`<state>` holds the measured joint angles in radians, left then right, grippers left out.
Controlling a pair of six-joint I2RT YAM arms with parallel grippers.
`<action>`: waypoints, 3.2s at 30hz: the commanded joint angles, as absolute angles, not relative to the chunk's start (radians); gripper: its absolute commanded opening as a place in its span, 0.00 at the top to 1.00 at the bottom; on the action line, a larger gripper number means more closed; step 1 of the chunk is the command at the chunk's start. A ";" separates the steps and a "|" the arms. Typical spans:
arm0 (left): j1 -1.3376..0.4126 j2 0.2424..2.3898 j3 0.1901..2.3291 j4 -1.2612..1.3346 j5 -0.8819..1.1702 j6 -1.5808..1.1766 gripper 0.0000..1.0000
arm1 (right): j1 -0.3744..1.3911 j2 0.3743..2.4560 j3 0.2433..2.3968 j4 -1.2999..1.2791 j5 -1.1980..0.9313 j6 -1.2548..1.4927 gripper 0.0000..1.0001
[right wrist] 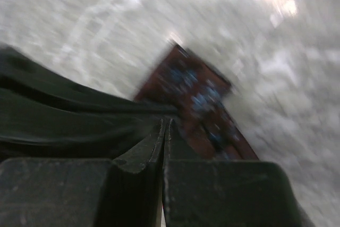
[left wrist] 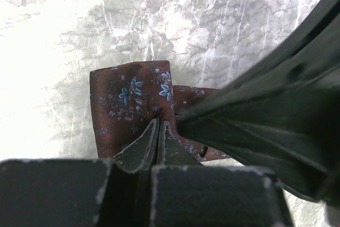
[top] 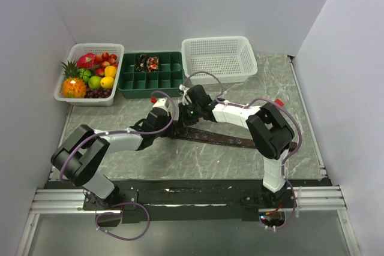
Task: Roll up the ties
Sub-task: Roll the tie at the center of the board.
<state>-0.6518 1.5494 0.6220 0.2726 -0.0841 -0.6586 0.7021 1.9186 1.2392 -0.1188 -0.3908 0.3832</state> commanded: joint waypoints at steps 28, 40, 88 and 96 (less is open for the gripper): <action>-0.703 1.571 0.621 0.222 -0.120 -0.661 0.98 | 0.726 2.049 1.324 -0.136 -0.299 0.414 1.00; -0.703 1.459 0.626 0.152 -0.196 -0.687 0.40 | 0.791 2.042 1.373 -0.367 -0.095 0.373 1.00; -0.561 1.456 0.465 0.321 -0.057 -0.798 0.45 | 0.833 1.954 1.298 -0.241 -0.107 0.390 1.00; -0.560 1.463 0.454 0.368 -0.011 -0.833 0.41 | 0.857 1.931 1.259 -0.256 -0.068 0.397 1.00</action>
